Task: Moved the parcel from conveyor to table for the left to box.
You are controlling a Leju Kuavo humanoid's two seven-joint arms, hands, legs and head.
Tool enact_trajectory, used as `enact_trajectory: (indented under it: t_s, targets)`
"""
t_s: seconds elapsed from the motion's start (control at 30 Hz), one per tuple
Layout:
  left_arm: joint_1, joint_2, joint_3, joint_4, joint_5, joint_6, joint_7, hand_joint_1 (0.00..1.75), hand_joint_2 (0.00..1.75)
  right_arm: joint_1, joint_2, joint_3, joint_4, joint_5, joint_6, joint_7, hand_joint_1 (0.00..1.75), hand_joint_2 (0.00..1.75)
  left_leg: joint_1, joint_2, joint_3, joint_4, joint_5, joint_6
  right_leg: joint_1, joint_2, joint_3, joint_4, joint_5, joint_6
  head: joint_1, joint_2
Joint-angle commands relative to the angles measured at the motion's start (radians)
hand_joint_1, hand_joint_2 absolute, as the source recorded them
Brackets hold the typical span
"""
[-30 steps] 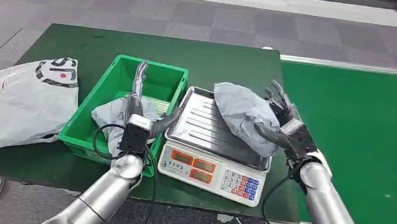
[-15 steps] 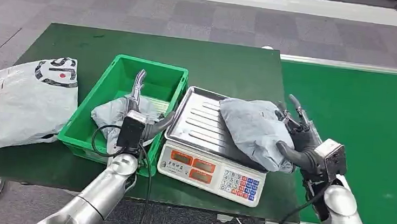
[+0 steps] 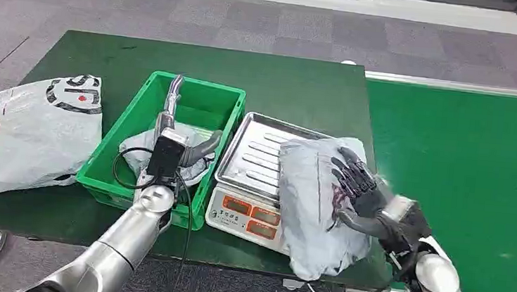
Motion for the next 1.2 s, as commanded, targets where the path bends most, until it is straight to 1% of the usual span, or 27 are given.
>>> enact_trajectory:
  t_s: [0.03, 0.17, 0.23, 0.3, 0.33, 0.37, 0.4, 0.43, 0.5, 0.53, 0.57, 0.6, 0.63, 0.77, 0.8, 0.83, 0.9, 0.93, 1.0, 1.03, 1.07, 1.1, 1.2]
  targets:
    - [-0.168, -0.072, -0.006, 0.239, -0.114, -0.106, 0.011, 0.00, 1.75, -0.218, 0.025, 0.165, 0.428, 0.188, -0.034, 0.097, 0.00, 1.75, 0.002, 0.002, 0.002, 0.000, 0.000, -0.002, 0.001, 0.005, 0.002, -0.002, 0.002, 0.000, 0.000, 0.000]
    - [-0.167, -0.076, -0.006, 0.242, -0.117, -0.103, 0.014, 0.00, 1.75, -0.224, 0.028, 0.164, 0.432, 0.189, -0.035, 0.097, 0.00, 1.75, 0.001, 0.001, 0.001, 0.000, 0.002, 0.000, 0.000, 0.003, 0.002, -0.001, 0.003, 0.002, 0.000, 0.000]
    - [-0.169, -0.073, -0.004, 0.243, -0.118, -0.106, 0.013, 0.00, 1.75, -0.221, 0.028, 0.163, 0.425, 0.189, -0.036, 0.097, 0.00, 1.75, 0.001, 0.002, 0.002, 0.000, 0.002, 0.000, 0.001, 0.004, 0.003, -0.002, 0.004, 0.001, 0.000, 0.000]
    - [-0.190, -0.079, -0.045, 0.277, -0.156, -0.215, 0.038, 0.00, 1.75, -0.245, 0.032, 0.172, 0.434, 0.183, -0.008, 0.067, 0.00, 1.75, 0.001, 0.001, 0.001, 0.001, 0.002, 0.000, 0.001, 0.003, 0.001, -0.001, 0.004, 0.001, 0.000, 0.000]
    - [-0.204, -0.090, -0.074, 0.296, -0.202, -0.239, 0.073, 0.00, 1.75, -0.267, 0.038, 0.175, 0.453, 0.180, 0.003, 0.069, 0.00, 1.75, 0.001, 0.001, 0.002, 0.000, 0.002, -0.001, 0.000, 0.005, 0.002, -0.001, 0.004, 0.001, 0.000, 0.000]
    - [-0.226, -0.106, -0.136, 0.326, -0.290, -0.233, 0.122, 0.00, 1.75, -0.299, 0.043, 0.183, 0.484, 0.185, 0.012, 0.099, 0.00, 1.75, 0.001, 0.001, 0.001, 0.001, 0.002, 0.000, 0.001, 0.004, 0.001, 0.000, 0.004, 0.001, 0.000, 0.000]
    - [-0.233, -0.128, -0.141, 0.347, -0.305, -0.263, 0.146, 0.00, 1.75, -0.320, 0.041, 0.202, 0.514, 0.218, -0.002, 0.127, 0.00, 1.75, 0.001, 0.001, 0.001, 0.001, 0.002, -0.001, 0.001, 0.004, 0.001, -0.001, 0.005, 0.001, 0.000, 0.000]
    - [-0.238, -0.145, -0.163, 0.368, -0.316, -0.348, 0.162, 0.00, 1.75, -0.333, 0.051, 0.199, 0.539, 0.228, -0.024, 0.131, 0.00, 1.75, 0.001, 0.001, 0.001, 0.001, 0.002, 0.000, 0.000, 0.004, 0.000, 0.000, 0.004, 0.001, 0.000, 0.000]
    - [-0.224, -0.158, -0.186, 0.377, -0.332, -0.430, 0.152, 0.00, 1.75, -0.341, 0.062, 0.190, 0.551, 0.235, -0.044, 0.102, 0.00, 1.75, 0.001, 0.001, 0.001, 0.001, 0.003, -0.001, 0.001, 0.004, 0.001, -0.001, 0.005, 0.001, 0.000, 0.000]
    - [-0.216, -0.157, -0.196, 0.375, -0.334, -0.479, 0.126, 0.00, 1.75, -0.337, 0.064, 0.181, 0.538, 0.225, -0.041, 0.078, 0.00, 1.75, 0.001, 0.002, 0.001, 0.001, 0.003, 0.000, 0.000, 0.004, 0.001, -0.001, 0.005, 0.001, 0.000, 0.000]
    - [-0.202, -0.154, -0.215, 0.371, -0.332, -0.559, 0.078, 0.00, 1.75, -0.325, 0.069, 0.163, 0.504, 0.204, -0.037, 0.033, 0.00, 1.75, 0.001, 0.002, 0.003, -0.001, 0.003, -0.002, 0.001, 0.005, 0.002, -0.003, 0.006, 0.001, 0.000, 0.000]
    - [-0.189, -0.150, -0.226, 0.364, -0.336, -0.580, 0.056, 0.00, 1.75, -0.311, 0.072, 0.146, 0.468, 0.192, -0.038, 0.011, 0.00, 1.75, 0.000, 0.002, 0.002, 0.000, 0.003, -0.001, 0.000, 0.005, 0.001, -0.002, 0.006, 0.001, 0.000, 0.000]
    - [-0.181, -0.148, -0.229, 0.362, -0.339, -0.575, 0.053, 0.00, 1.75, -0.300, 0.070, 0.142, 0.441, 0.191, -0.030, 0.023, 0.00, 1.75, 0.000, 0.001, 0.003, -0.001, 0.004, -0.001, 0.000, 0.004, 0.002, -0.002, 0.006, 0.001, 0.000, 0.000]
    - [-0.185, -0.145, -0.228, 0.360, -0.338, -0.579, 0.051, 0.00, 1.75, -0.298, 0.070, 0.141, 0.438, 0.191, -0.030, 0.024, 0.00, 1.75, 0.000, 0.002, 0.001, 0.000, 0.003, 0.000, -0.001, 0.004, 0.000, 0.000, 0.005, 0.001, 0.000, 0.000]
    - [-0.184, -0.143, -0.234, 0.356, -0.333, -0.611, 0.035, 0.00, 1.75, -0.292, 0.074, 0.131, 0.430, 0.180, -0.031, 0.012, 0.00, 1.75, 0.000, 0.002, 0.002, -0.001, 0.003, -0.001, 0.000, 0.005, 0.001, -0.001, 0.006, 0.001, 0.000, 0.000]
    - [-0.176, -0.144, -0.234, 0.346, -0.313, -0.677, 0.005, 0.00, 1.75, -0.278, 0.078, 0.113, 0.400, 0.162, -0.036, -0.025, 0.00, 1.75, 0.000, 0.001, 0.002, 0.000, 0.003, -0.001, 0.000, 0.004, 0.001, -0.001, 0.005, 0.001, 0.000, 0.000]
    - [-0.139, -0.136, -0.246, 0.267, -0.252, -0.762, 0.005, 0.00, 1.75, -0.242, 0.092, 0.061, 0.320, 0.120, -0.058, -0.080, 0.00, 1.75, 0.001, 0.001, 0.002, -0.001, 0.003, -0.002, 0.000, 0.004, 0.001, -0.002, 0.005, 0.001, 0.000, 0.000]
    - [-0.129, -0.133, -0.252, 0.241, -0.227, -0.765, 0.005, 0.00, 1.75, -0.225, 0.103, 0.029, 0.275, 0.099, -0.082, -0.121, 0.00, 1.75, 0.000, 0.001, 0.002, -0.001, 0.004, -0.001, 0.000, 0.003, 0.001, -0.001, 0.005, 0.001, 0.000, 0.000]
    - [-0.112, -0.128, -0.253, 0.200, -0.144, -0.819, 0.005, 0.00, 1.75, -0.169, 0.135, -0.050, 0.133, 0.034, -0.138, -0.230, 0.00, 1.75, 0.000, 0.000, 0.002, -0.001, 0.003, -0.002, 0.000, 0.003, 0.001, -0.001, 0.004, 0.001, 0.000, 0.000]
    - [-0.109, -0.126, -0.253, 0.191, -0.122, -0.819, 0.005, 0.00, 1.75, -0.127, 0.148, -0.084, 0.041, -0.006, -0.163, -0.264, 0.00, 1.75, 0.000, 0.000, 0.001, 0.000, 0.003, -0.001, 0.000, 0.003, 0.000, 0.000, 0.004, 0.001, 0.000, 0.000]
    - [-0.103, -0.121, -0.266, 0.168, -0.110, -0.809, 0.005, 0.00, 1.75, -0.085, 0.162, -0.118, -0.056, -0.067, -0.167, -0.279, 0.00, 1.75, 0.000, 0.000, 0.001, 0.000, 0.003, -0.002, -0.001, 0.003, 0.000, 0.000, 0.004, 0.001, 0.000, 0.000]
    - [-0.102, -0.119, -0.273, 0.162, -0.105, -0.807, 0.005, 0.00, 1.75, -0.065, 0.164, -0.130, -0.101, -0.080, -0.174, -0.281, 0.00, 1.75, 0.000, -0.001, 0.000, 0.000, 0.003, -0.002, 0.000, 0.002, 0.000, 0.000, 0.004, 0.001, 0.000, 0.000]
    - [-0.082, -0.110, -0.325, 0.086, -0.079, -0.834, 0.005, 0.00, 1.75, -0.029, 0.188, -0.186, -0.170, -0.150, -0.216, -0.304, 0.00, 1.75, 0.000, -0.005, 0.000, 0.000, 0.003, -0.001, 0.000, -0.002, 0.000, 0.000, 0.002, 0.001, 0.000, 0.000]
